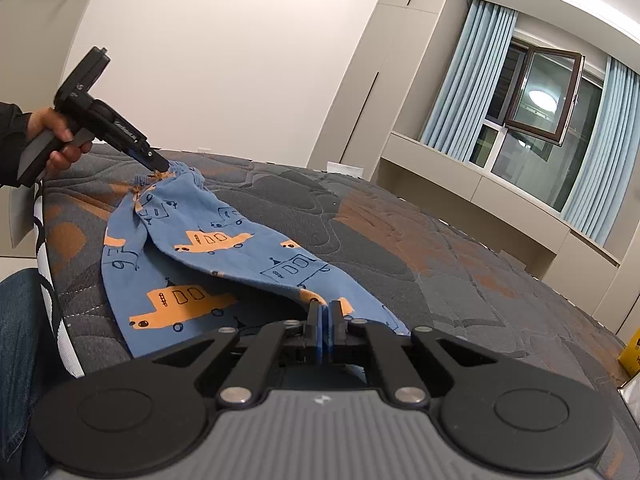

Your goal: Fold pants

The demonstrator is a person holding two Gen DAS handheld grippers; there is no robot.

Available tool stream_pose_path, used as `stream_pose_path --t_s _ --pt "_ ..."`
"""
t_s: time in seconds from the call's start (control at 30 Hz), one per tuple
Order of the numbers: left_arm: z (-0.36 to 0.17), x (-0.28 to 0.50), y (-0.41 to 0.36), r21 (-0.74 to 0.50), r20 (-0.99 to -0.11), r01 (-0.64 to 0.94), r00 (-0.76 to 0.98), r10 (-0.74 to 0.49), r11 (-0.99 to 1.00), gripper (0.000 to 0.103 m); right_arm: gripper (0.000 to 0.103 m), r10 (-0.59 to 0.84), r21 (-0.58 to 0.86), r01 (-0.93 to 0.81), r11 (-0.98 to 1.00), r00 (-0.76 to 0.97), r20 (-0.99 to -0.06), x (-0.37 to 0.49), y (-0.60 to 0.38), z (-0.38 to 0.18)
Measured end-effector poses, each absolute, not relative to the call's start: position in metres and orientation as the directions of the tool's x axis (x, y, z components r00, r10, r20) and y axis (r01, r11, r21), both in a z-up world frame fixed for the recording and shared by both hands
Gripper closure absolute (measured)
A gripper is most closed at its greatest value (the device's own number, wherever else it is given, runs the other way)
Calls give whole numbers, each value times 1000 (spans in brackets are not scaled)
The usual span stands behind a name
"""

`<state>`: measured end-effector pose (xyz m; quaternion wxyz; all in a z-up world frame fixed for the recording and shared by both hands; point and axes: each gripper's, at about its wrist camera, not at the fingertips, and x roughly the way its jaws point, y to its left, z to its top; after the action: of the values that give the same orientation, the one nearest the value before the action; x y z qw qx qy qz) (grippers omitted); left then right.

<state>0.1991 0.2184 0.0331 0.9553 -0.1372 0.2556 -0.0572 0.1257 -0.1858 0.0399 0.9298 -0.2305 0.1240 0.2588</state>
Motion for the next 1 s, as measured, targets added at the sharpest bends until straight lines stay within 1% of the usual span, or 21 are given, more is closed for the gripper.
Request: stream_pose_path --t_s 0.1,0.27,0.5,0.63,0.83,0.93,0.97,1.0 --pt "38 198 215 -267 -487 -3 863 -132 964 94 100 424 -365 -537 760 837 -346 125 -187 40" --pt "53 182 211 -267 -453 27 879 -150 963 95 100 425 -379 -524 763 848 -317 123 -188 44" --pt "54 167 215 -220 -496 14 859 -124 975 96 101 424 -410 -520 749 852 -307 102 -196 50" --pt "42 168 219 -177 -537 -7 838 -91 984 96 103 419 -430 -532 730 845 -334 88 -197 46" --pt "37 171 216 -155 -544 -17 836 -71 988 94 103 412 -403 -564 721 816 -406 85 -194 24" --pt "39 166 207 -111 -535 -24 844 -39 994 84 103 416 -383 -574 724 806 -421 88 -195 17" --pt "40 164 203 -92 -531 -30 847 -24 995 71 99 417 -374 -573 730 805 -421 89 -197 16" --pt "41 160 196 -69 -523 -30 852 -10 997 53 96 420 -357 -572 738 804 -421 92 -198 15"
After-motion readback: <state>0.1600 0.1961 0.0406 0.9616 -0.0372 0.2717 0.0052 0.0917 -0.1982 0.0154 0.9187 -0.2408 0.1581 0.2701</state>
